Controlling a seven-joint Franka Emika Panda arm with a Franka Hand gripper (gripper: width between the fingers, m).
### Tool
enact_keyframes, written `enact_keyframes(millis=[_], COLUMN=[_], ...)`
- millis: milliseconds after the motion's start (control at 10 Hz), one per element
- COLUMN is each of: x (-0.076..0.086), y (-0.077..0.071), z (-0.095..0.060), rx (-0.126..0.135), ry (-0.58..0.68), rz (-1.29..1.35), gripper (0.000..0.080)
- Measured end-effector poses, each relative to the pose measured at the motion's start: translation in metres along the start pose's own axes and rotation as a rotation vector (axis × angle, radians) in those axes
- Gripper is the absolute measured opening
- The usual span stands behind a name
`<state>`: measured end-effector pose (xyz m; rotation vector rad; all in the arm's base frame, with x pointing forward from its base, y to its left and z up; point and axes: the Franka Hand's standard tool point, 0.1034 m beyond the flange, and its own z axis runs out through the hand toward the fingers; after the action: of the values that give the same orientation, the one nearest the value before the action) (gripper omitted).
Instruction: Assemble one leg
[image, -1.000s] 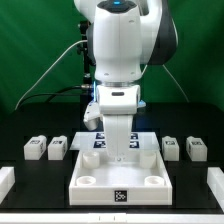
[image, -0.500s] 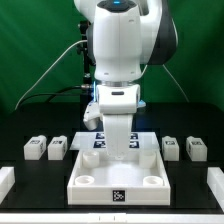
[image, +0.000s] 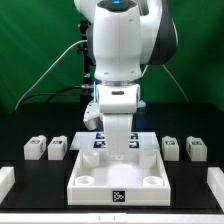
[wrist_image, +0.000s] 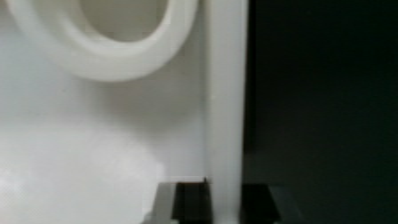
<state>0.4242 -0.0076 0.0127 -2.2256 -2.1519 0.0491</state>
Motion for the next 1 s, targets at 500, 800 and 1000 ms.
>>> enact_keyframes(millis=[500,800,1000], x=[0.044,0.074,0.077], y=[0.041,0.066,0.069], z=[-0.005,-0.006,-0.003], rx=[-0.052,-0.075,-0.063], ry=[0.034,0.056,0.057], rz=[-0.020,0.010,0.008], gripper=[0.0060,0.0060,0.0060])
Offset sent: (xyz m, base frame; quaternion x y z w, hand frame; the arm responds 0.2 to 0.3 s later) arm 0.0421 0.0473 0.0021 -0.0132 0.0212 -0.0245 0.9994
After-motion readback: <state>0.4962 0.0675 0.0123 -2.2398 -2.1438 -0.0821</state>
